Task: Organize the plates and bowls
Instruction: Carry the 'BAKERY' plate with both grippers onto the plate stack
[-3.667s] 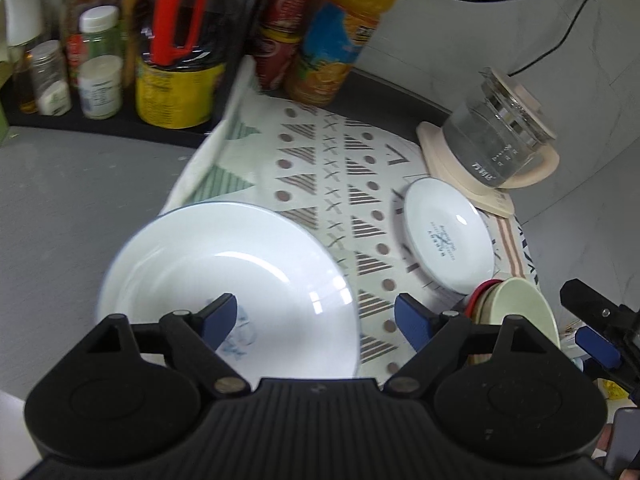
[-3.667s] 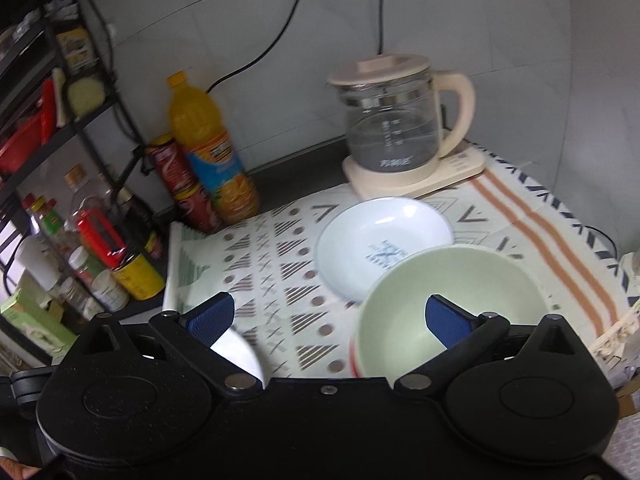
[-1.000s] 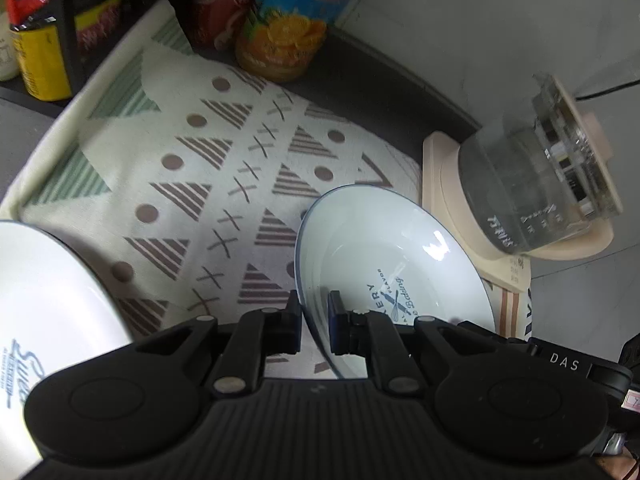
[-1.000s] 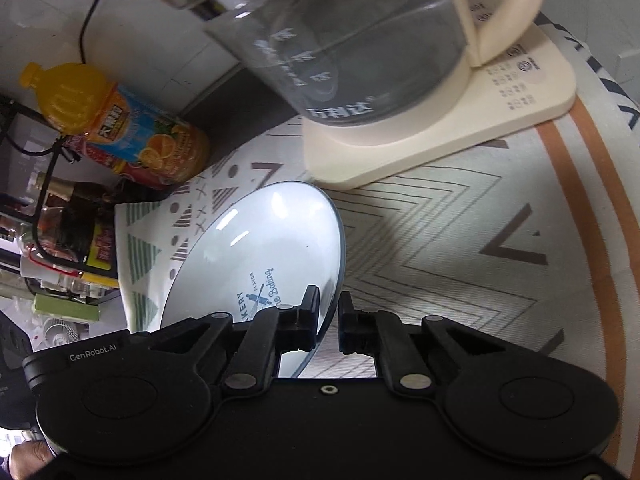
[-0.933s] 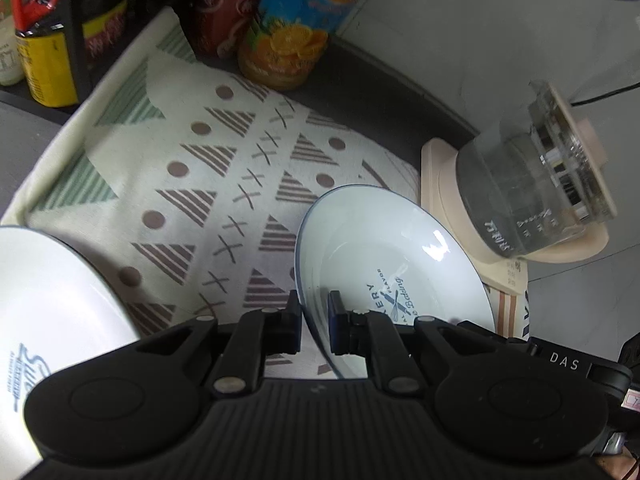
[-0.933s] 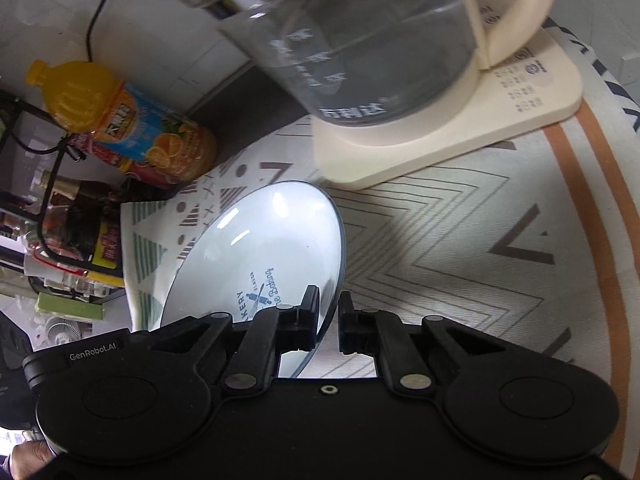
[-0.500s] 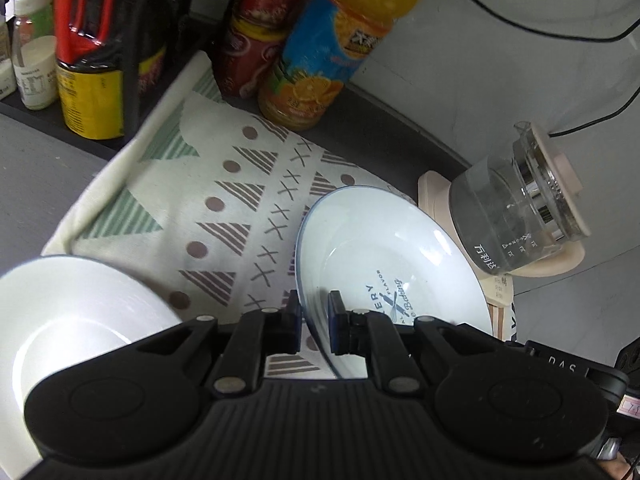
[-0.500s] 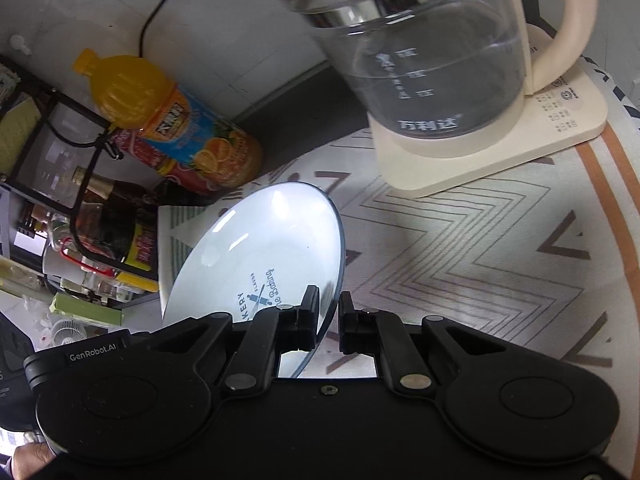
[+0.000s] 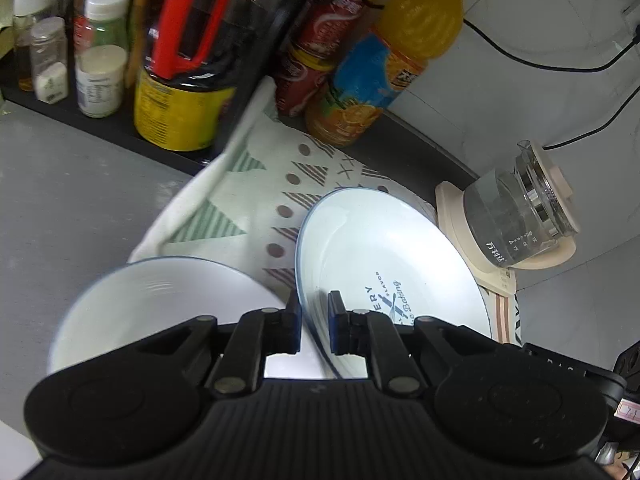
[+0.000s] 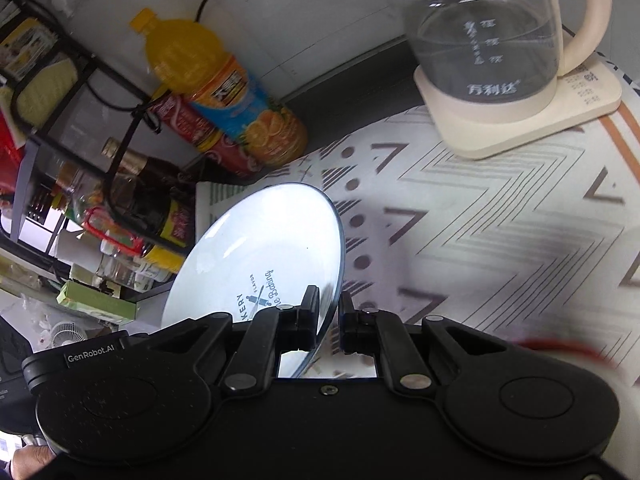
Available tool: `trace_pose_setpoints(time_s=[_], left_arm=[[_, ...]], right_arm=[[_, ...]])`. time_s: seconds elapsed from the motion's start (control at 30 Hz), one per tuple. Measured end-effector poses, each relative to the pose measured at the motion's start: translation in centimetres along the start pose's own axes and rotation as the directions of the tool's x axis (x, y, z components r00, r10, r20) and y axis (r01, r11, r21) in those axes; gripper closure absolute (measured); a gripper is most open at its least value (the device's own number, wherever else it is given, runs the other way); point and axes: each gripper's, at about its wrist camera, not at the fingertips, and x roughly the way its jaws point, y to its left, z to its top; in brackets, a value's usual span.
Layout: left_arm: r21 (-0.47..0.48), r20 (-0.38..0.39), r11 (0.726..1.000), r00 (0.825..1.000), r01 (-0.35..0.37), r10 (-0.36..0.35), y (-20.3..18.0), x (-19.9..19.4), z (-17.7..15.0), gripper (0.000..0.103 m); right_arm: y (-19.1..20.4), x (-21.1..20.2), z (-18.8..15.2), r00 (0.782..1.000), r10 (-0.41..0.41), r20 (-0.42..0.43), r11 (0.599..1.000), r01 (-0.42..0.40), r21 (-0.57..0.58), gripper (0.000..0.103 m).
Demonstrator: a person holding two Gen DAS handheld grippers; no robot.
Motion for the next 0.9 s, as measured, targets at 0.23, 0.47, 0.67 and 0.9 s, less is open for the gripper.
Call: trace_pose_setpoints(time_s=[0.23,0.47,0.67,0.9], left_arm=[[0.024,0.006,1.000,1.000,0.008,-0.008,2.6,-2.3,-0.9,0.092],[0.013,0.003,1.000,1.000,0.009,-0.009,5.1,-3.9,-2.2,0.092],[-0.011,-0.017,1.000,1.000,0.014,-0.014,7.2,-4.2,-3.6,0.092],[-0.103,-0.024,0.993,0.998,0.061,-0.063,9.4,-4.5,-4.9,0.093]], right_arm=[[2.4,-0.3,-3.0,1.000,-0.001,0.018,1.000,0.001,0.006,0.093],[4.0,-1.1,-5.5,1.000,-0.018,0.023,1.000,0.018,-0.002,0.093],[4.8,-0.9,-7.8,0.999,-0.032,0.007,0.999,0.032,-0.003,0.093],[4.9,-0.5,-10.1,0.998,-0.053,-0.022,0.999,0.053,-0.007,0.093]])
